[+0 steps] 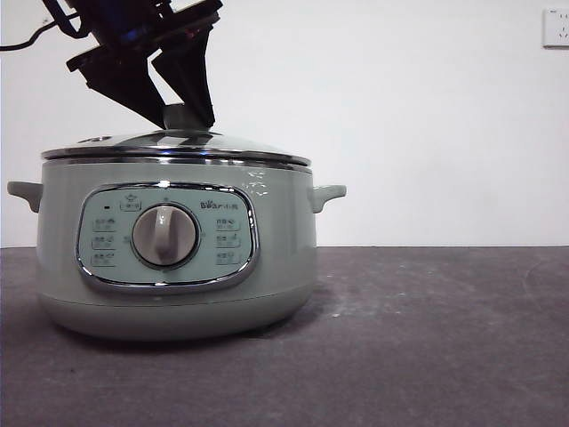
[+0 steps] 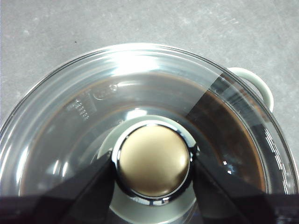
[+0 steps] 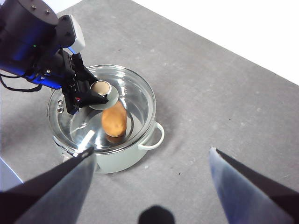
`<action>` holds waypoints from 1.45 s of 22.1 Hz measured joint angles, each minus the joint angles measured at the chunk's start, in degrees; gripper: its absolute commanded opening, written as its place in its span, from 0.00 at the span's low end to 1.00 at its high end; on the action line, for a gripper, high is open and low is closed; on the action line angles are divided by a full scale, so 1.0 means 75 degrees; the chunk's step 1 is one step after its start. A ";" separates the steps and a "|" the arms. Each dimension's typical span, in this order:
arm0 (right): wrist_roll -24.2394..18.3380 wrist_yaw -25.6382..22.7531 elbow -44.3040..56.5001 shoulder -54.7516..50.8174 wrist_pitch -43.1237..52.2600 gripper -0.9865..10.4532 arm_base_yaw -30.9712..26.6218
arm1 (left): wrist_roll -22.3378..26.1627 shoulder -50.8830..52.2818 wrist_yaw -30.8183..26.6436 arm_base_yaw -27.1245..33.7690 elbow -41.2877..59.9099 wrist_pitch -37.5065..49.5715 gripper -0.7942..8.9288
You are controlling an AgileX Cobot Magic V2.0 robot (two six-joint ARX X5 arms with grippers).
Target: Pick up the potato,open the lid,put the potato in the pot,close the lid
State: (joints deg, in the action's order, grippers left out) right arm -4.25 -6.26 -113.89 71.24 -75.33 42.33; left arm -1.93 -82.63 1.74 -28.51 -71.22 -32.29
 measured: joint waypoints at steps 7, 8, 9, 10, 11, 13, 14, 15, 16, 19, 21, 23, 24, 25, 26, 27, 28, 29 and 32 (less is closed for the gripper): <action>0.0055 0.0003 0.0000 0.0000 -0.0050 0.44 0.0000 | 0.0029 0.0064 -0.0003 0.0000 -0.0070 0.0108 0.38; 0.0079 0.0003 0.0000 0.0000 -0.0064 0.44 0.0000 | 0.0032 0.0111 -0.0006 0.0000 -0.0111 0.0189 0.44; 0.0085 0.0003 0.0000 0.0000 -0.0067 0.44 0.0000 | 0.0032 0.0140 -0.0006 0.0000 -0.0134 0.0294 0.50; 0.0087 0.0006 0.0000 0.0000 -0.0067 0.44 0.0000 | 0.0035 0.0149 -0.0006 0.0000 -0.0143 0.0411 0.51; 0.0087 0.0003 0.0000 0.0000 -0.0067 0.44 0.0000 | 0.0038 0.0149 -0.0006 0.0000 -0.0146 0.0495 0.51; 0.0090 0.0003 0.0000 0.0000 -0.0067 0.44 0.0000 | 0.0035 0.0149 -0.0006 0.0000 -0.0236 0.0408 0.51; 0.0090 0.0006 0.0000 0.0000 -0.0067 0.44 0.0000 | 0.0035 0.0154 -0.0006 0.0000 -0.0361 0.0289 0.51; 0.0093 0.0003 0.0000 0.0000 -0.0067 0.42 0.0000 | 0.0035 0.0204 0.0000 0.0000 -0.0501 0.0175 0.51; 0.0108 0.0003 0.0000 0.0000 -0.0070 0.35 0.0000 | 0.0035 0.0309 0.0026 -0.0012 -0.0662 -0.0047 0.50; 0.0111 0.0003 0.0003 0.0003 -0.0187 0.11 0.0000 | 0.0035 0.1099 0.0318 -0.0187 -0.0921 -0.0265 0.34; 0.0114 0.0003 0.0134 -0.0055 -0.0085 0.07 0.0000 | 0.0070 0.1818 0.0542 -0.0329 -0.0941 -0.0312 0.08; 0.0114 0.0003 0.0510 -0.0224 0.0227 0.07 0.0000 | 0.0149 0.2492 0.0557 -0.0455 -0.0947 -0.0353 0.07; 0.0111 0.0003 0.0737 -0.0344 0.0405 0.07 0.0000 | 0.0198 0.2769 0.0501 -0.0504 -0.0947 -0.0361 0.07; 0.0111 0.0003 0.1078 -0.0533 0.0731 0.07 0.0000 | 0.0277 0.3086 0.0370 -0.0560 -0.0947 -0.0405 0.07; 0.0111 0.0000 0.1425 -0.0743 0.1081 0.07 0.0000 | 0.0376 0.3319 0.0166 -0.0600 -0.0947 -0.0478 0.07; 0.0111 0.0000 0.1918 -0.1046 0.1547 0.07 0.0000 | 0.0478 0.3587 -0.0058 -0.0644 -0.0930 -0.0548 0.07; 0.0111 0.0000 0.2355 -0.1314 0.1923 0.07 0.0000 | 0.0527 0.3835 -0.0172 -0.0673 -0.0842 -0.0545 0.07; 0.0111 0.0000 0.2952 -0.1676 0.2445 0.07 0.0000 | 0.0565 0.4147 -0.0189 -0.0673 -0.0632 -0.0545 0.07; 0.0111 -0.0122 0.4695 -0.2643 0.3856 0.07 0.0000 | 0.0603 0.5021 -0.0224 -0.0673 0.0303 -0.0539 0.07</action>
State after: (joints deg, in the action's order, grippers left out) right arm -3.42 -7.18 -78.67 51.42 -46.41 42.33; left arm 2.59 -44.97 0.05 -33.56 -68.95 -36.34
